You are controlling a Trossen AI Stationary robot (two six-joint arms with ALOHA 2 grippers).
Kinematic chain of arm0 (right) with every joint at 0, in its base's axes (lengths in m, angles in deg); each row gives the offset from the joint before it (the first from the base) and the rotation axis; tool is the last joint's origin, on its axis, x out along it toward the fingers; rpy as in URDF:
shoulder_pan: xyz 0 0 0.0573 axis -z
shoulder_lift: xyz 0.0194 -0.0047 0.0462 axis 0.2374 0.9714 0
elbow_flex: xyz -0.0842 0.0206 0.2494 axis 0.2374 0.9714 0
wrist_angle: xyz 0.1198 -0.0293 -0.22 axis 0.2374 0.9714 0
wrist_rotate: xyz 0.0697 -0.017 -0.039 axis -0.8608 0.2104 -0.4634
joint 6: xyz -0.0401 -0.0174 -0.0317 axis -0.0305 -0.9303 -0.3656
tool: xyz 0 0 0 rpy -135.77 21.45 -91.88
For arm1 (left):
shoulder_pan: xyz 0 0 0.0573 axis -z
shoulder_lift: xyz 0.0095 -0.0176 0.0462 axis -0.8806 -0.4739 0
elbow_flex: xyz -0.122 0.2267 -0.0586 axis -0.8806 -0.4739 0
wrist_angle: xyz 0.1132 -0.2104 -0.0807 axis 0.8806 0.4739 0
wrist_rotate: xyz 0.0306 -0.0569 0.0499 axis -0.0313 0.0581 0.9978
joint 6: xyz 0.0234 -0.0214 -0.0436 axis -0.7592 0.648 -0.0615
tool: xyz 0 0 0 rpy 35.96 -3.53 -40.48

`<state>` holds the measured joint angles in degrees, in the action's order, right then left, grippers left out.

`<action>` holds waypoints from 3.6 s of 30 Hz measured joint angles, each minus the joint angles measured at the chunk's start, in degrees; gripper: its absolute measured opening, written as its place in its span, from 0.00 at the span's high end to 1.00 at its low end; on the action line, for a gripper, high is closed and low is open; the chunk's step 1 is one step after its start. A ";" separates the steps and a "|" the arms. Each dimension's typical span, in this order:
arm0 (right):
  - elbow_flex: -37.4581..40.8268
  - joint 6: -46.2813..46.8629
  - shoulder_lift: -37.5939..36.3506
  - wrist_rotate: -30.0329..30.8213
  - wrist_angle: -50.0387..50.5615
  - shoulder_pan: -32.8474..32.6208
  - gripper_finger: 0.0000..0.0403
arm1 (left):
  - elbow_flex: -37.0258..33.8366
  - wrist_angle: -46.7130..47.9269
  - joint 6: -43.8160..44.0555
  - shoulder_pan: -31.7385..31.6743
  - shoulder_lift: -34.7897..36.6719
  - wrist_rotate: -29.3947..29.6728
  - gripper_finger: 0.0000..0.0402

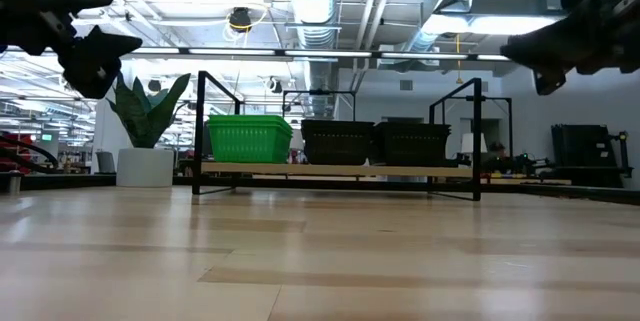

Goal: Stack baskets on shelf by color
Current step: Return to Home Position

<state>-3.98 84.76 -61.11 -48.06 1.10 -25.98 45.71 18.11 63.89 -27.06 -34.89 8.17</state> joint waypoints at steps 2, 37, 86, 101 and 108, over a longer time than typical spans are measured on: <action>0.00 -0.03 0.00 -0.32 0.56 0.00 0.72 | 0.00 0.07 -0.47 0.00 0.00 0.02 0.44; 0.07 -7.98 -0.37 -8.76 2.65 3.11 0.72 | -0.11 13.81 -6.64 -3.31 21.73 -12.19 0.44; 0.07 -4.60 -1.53 -8.65 7.97 7.67 0.72 | -0.11 13.46 -12.60 -3.32 21.74 -9.27 0.44; 0.04 -4.60 -1.53 -8.58 7.96 7.67 0.72 | -0.11 13.46 -12.60 -3.32 21.74 -9.29 0.44; 0.07 -4.60 -1.53 -8.58 7.98 7.67 0.72 | -0.11 13.46 -12.61 -3.32 21.75 -9.29 0.44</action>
<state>-3.91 80.17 -62.64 -56.64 9.08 -18.31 45.60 31.57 51.28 -30.38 -13.14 -1.12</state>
